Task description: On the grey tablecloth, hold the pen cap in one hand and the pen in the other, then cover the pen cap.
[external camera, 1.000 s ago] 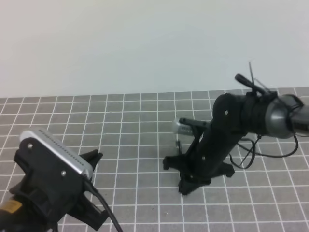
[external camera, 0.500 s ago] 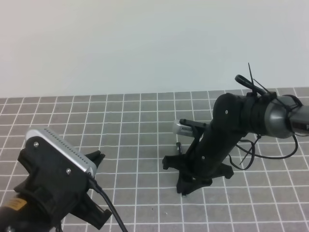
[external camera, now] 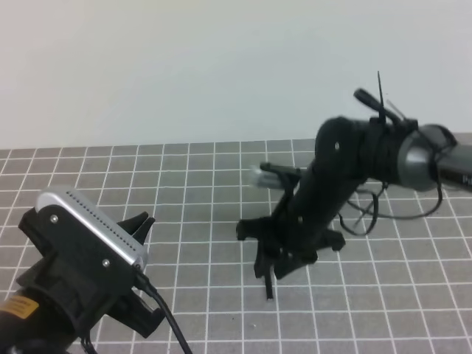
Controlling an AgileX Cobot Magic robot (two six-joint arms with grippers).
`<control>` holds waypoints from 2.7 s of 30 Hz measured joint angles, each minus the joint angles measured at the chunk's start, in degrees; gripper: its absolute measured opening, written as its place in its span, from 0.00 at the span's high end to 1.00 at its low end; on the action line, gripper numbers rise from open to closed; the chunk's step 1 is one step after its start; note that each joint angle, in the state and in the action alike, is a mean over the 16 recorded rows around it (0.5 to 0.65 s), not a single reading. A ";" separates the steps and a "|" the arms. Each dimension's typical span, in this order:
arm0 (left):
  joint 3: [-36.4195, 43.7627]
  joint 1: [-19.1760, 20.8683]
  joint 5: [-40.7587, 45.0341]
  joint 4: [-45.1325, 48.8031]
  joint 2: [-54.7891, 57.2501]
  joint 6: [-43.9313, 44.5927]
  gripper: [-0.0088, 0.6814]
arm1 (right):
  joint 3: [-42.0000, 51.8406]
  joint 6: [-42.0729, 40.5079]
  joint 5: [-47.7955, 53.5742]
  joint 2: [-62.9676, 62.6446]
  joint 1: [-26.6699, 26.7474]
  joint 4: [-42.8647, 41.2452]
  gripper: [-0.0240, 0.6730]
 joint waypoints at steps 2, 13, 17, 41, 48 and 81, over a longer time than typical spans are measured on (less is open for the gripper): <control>0.00 0.00 -0.44 0.60 0.00 -0.15 0.99 | -1.81 0.36 2.01 0.00 0.00 -1.25 0.56; 0.00 0.01 -0.78 0.99 -0.01 -2.85 0.99 | -11.22 2.75 13.93 -0.01 0.02 -10.01 0.56; 0.00 0.01 -0.78 1.07 -0.02 -4.11 0.99 | -14.49 2.56 16.96 -0.69 0.15 -12.12 0.57; -0.04 -0.15 0.77 5.60 -0.01 -8.55 0.99 | -22.49 -4.99 19.53 -20.32 1.64 -17.20 0.96; -0.03 -1.97 3.69 10.23 -0.02 -8.15 0.99 | -20.67 -10.04 19.57 -27.19 5.02 -17.64 0.96; 7.22 -28.51 -20.12 2.96 -8.52 8.64 0.99 | 51.99 12.17 11.47 -92.60 13.11 -52.68 0.96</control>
